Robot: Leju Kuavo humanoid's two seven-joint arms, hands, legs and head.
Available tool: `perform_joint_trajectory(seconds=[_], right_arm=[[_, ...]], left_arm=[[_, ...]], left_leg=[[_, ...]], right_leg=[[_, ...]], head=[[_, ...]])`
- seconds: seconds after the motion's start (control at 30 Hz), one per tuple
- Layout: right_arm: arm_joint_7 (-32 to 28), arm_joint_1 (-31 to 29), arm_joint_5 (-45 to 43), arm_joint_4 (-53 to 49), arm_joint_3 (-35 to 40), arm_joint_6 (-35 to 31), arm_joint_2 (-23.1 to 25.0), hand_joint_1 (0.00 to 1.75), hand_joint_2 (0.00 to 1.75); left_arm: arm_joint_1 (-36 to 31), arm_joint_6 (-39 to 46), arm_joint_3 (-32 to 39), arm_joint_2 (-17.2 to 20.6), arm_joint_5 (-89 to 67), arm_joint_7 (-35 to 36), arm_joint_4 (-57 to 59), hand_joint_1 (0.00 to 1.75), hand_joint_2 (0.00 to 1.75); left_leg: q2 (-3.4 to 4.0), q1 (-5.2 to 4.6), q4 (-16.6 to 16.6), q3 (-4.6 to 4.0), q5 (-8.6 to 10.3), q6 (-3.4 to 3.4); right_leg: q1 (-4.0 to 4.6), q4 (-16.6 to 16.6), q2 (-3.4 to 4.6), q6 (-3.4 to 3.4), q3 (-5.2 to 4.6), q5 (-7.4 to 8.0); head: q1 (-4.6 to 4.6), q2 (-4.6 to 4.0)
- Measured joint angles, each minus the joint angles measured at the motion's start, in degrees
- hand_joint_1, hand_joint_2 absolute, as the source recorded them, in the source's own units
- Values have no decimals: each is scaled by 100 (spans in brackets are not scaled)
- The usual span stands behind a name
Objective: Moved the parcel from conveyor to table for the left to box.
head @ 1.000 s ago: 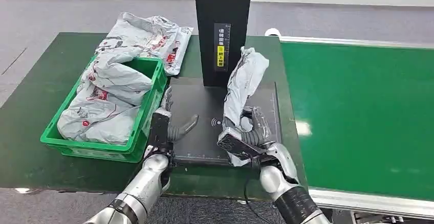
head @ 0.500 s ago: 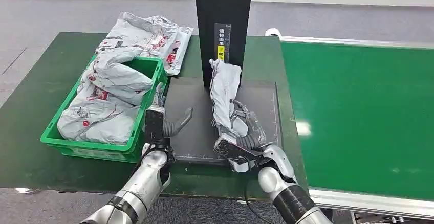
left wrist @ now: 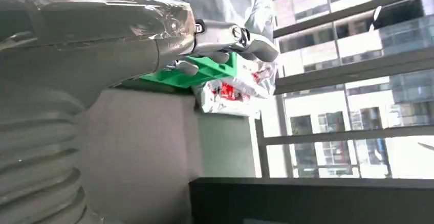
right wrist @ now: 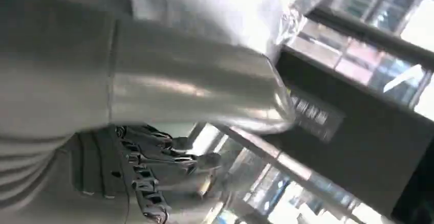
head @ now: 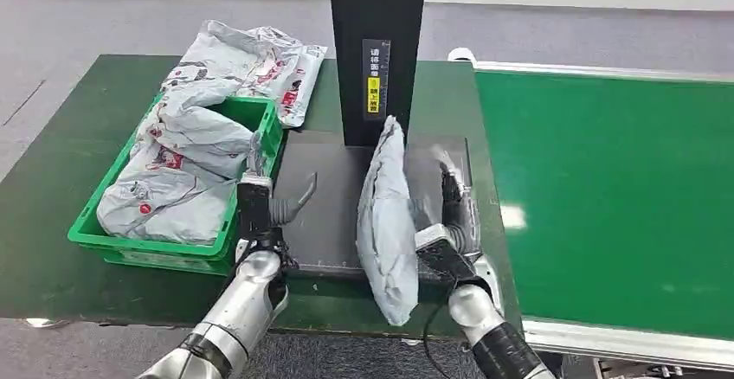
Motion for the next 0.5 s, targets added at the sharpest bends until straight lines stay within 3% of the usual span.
perform_joint_trajectory(seconds=[0.5], right_arm=[[-59, 178, -99, -188, -136, 4, -46, 0, 0]], left_arm=[[137, 46, -28, -2, -24, 2, -356, 0, 175]], left_leg=[[3, 0, 0, 2, 0, 0]], right_leg=[[1, -1, 3, 0, 0, 0]], head=[[-2, 0]])
